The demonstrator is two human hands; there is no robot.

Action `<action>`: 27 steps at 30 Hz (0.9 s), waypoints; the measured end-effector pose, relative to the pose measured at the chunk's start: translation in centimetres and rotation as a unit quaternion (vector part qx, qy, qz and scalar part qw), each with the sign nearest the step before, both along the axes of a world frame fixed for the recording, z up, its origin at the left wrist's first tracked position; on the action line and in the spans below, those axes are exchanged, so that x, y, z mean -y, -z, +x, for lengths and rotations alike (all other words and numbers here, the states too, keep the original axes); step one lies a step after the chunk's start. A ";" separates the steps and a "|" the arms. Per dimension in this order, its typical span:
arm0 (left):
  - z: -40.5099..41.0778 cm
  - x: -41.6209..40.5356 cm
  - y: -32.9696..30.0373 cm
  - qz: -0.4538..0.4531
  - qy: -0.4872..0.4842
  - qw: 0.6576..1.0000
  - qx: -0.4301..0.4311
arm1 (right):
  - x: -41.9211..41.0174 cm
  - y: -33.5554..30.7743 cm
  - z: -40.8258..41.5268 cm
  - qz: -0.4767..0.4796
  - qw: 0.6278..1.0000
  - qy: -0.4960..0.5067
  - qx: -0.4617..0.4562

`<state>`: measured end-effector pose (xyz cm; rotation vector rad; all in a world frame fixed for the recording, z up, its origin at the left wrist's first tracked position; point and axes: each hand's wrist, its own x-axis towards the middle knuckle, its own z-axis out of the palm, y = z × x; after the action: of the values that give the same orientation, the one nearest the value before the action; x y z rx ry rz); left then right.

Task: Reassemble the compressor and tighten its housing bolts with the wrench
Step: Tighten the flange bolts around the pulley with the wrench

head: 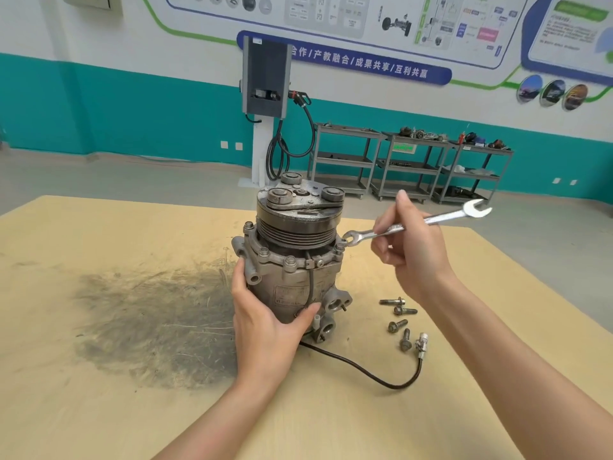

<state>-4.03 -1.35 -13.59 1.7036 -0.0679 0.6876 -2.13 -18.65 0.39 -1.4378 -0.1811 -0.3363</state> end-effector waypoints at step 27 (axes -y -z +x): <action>0.1 -0.1 0.2 -0.002 0.008 1.000 0.005 | -5.0 1.9 -4.5 -0.532 0.728 0.286 0.324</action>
<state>-3.97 -1.25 -13.83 1.6949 -0.0870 0.6839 -6.62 -13.65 -1.53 -2.4655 -0.5634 -1.4336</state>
